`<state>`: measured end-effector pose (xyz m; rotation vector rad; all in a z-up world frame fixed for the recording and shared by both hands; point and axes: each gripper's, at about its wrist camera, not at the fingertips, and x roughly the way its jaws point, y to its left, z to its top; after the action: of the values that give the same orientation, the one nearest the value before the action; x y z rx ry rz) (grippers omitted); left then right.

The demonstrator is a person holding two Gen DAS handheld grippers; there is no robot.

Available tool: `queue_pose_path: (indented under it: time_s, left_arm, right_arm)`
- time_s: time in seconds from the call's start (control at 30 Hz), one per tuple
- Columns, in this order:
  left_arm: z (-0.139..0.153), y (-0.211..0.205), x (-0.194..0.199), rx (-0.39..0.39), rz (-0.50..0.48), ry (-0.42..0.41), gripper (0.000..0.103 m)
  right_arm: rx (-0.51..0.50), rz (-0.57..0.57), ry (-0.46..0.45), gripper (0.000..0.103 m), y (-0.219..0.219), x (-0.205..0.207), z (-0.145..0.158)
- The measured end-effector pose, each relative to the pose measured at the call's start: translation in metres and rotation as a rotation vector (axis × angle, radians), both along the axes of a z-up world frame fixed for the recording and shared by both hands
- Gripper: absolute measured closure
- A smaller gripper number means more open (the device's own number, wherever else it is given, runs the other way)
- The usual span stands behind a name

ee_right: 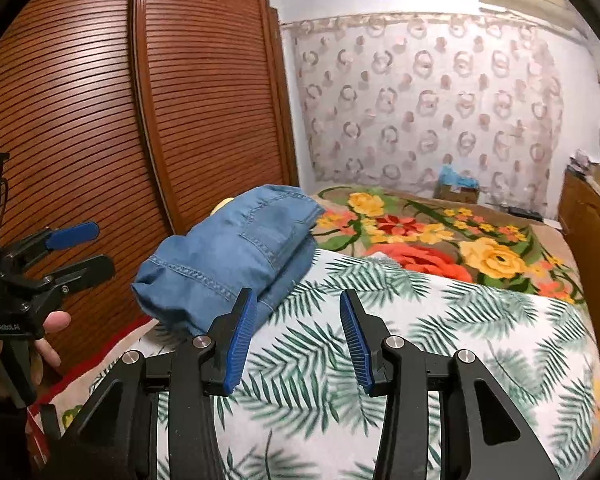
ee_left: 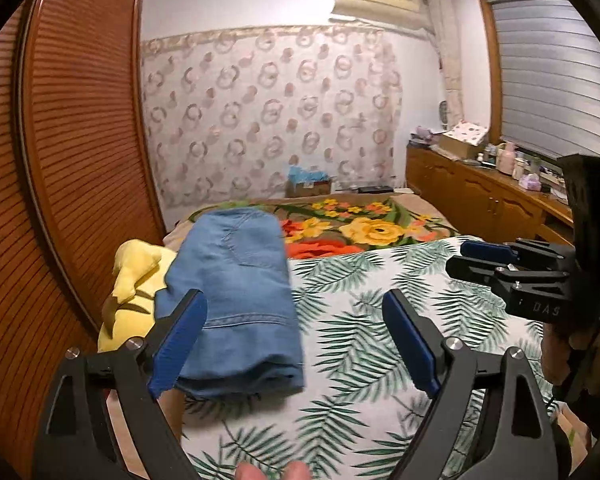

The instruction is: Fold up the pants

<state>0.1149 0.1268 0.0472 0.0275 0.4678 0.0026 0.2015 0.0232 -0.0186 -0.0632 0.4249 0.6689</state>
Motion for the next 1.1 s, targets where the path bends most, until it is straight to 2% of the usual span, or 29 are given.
queue_pose_path:
  time_s: [0.13,0.33,0.5,0.67,1.1]
  left_arm:
    - [0.007,-0.020,-0.014,-0.027,-0.034,-0.023,0.013]
    - [0.013,-0.054,-0.025,0.023,-0.019,-0.033,0.013]
    - [0.015,-0.070,-0.031,-0.015,-0.039,-0.021,0.013]
    - [0.011,-0.089,-0.029,-0.021,-0.058,-0.001,0.013]
    - [0.006,-0.114,-0.032,-0.034,-0.059,0.006,0.013]
  right_arm:
    - [-0.004,-0.057,-0.015,0.057,-0.016,-0.028,0.005]
    - [-0.003,-0.116,-0.048,0.051,-0.032,-0.065,0.017]
    - [0.020,-0.168,-0.059,0.050,-0.047,-0.095,0.024]
    - [0.020,-0.207,-0.082,0.050,-0.053,-0.118,0.030]
    - [0.029,-0.264,-0.074,0.051,-0.056,-0.128,0.033]
